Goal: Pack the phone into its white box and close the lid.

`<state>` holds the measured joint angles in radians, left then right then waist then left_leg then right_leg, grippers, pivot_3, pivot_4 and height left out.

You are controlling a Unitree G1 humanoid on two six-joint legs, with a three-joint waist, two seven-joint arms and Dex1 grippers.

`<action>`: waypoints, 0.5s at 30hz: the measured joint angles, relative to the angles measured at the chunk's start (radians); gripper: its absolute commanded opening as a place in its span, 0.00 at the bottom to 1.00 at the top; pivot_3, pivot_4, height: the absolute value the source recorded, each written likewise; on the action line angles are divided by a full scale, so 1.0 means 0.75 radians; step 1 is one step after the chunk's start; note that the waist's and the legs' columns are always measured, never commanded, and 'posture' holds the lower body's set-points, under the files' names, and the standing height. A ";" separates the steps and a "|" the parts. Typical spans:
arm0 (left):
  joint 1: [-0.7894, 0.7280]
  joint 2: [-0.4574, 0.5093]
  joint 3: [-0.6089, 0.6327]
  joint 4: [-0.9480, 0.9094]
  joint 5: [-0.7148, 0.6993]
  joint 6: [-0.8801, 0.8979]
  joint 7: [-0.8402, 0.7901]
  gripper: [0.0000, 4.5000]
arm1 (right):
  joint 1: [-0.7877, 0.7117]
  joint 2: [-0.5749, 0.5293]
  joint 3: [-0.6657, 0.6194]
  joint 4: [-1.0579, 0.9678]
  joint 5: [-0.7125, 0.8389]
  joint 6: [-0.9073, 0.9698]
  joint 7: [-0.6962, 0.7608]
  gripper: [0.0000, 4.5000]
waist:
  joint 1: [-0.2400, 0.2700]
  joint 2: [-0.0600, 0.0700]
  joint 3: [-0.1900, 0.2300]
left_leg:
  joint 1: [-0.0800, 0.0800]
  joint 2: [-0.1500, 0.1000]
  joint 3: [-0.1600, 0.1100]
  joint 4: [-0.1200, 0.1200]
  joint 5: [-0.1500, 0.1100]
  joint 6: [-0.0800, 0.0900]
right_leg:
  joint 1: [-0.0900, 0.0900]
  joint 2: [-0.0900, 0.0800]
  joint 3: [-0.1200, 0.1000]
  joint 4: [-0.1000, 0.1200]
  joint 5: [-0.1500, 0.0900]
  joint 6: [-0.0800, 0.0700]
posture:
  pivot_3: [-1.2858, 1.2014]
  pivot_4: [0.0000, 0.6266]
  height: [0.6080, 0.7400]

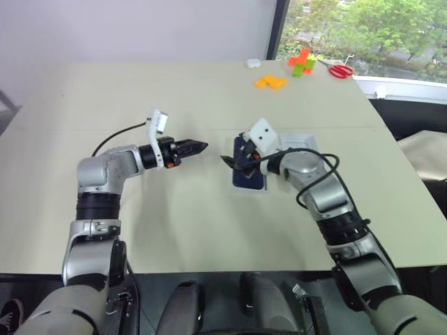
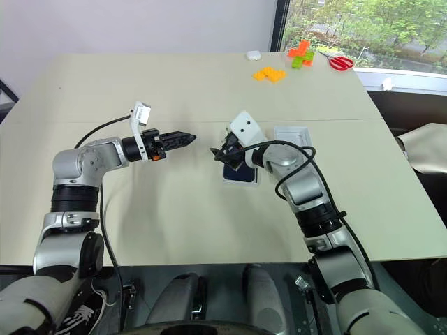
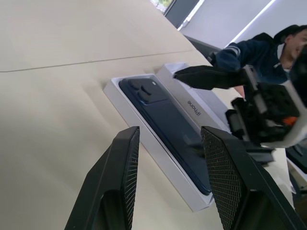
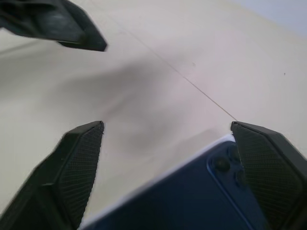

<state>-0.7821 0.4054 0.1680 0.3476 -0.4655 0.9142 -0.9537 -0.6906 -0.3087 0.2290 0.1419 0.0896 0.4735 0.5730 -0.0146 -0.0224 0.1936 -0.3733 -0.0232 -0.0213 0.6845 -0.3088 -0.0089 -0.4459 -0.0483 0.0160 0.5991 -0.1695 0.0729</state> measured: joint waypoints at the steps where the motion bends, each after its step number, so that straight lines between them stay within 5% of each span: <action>1: 0.000 0.002 -0.001 -0.001 -0.001 0.000 0.002 0.47 | -0.001 0.010 0.001 0.018 -0.008 0.000 -0.003 0.58 | 0.000 0.000 0.000 | 0.000 0.000 0.000 0.000 0.000 0.000 | 0.000 0.000 0.000 0.000 0.000 0.000 | 0.52 0.24 1.00; 6: 0.012 0.009 -0.025 -0.035 -0.009 0.000 0.013 0.47 | -0.033 0.040 0.009 0.131 -0.064 -0.022 -0.038 0.01 | -0.004 0.000 0.000 | 0.000 0.000 0.000 -0.001 0.000 0.000 | 0.000 -0.001 0.000 -0.001 0.000 0.000 | 0.52 0.24 1.00; 15: 0.036 0.010 -0.032 -0.064 -0.036 0.017 0.054 0.47 | -0.045 0.019 0.018 0.202 -0.132 -0.050 -0.026 0.01 | -0.006 0.000 0.000 | 0.000 0.000 0.000 -0.001 0.000 0.000 | 0.000 0.000 0.000 0.000 0.000 0.000 | 0.52 0.24 1.00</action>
<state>-0.7554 0.4129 0.1443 0.2996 -0.4925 0.9270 -0.9134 -0.7245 -0.2942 0.2423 0.2936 -0.0093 0.4359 0.5536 -0.0189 -0.0222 0.1935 -0.3733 -0.0231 -0.0214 0.6838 -0.3089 -0.0089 -0.4462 -0.0483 0.0159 0.5991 -0.1695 0.0729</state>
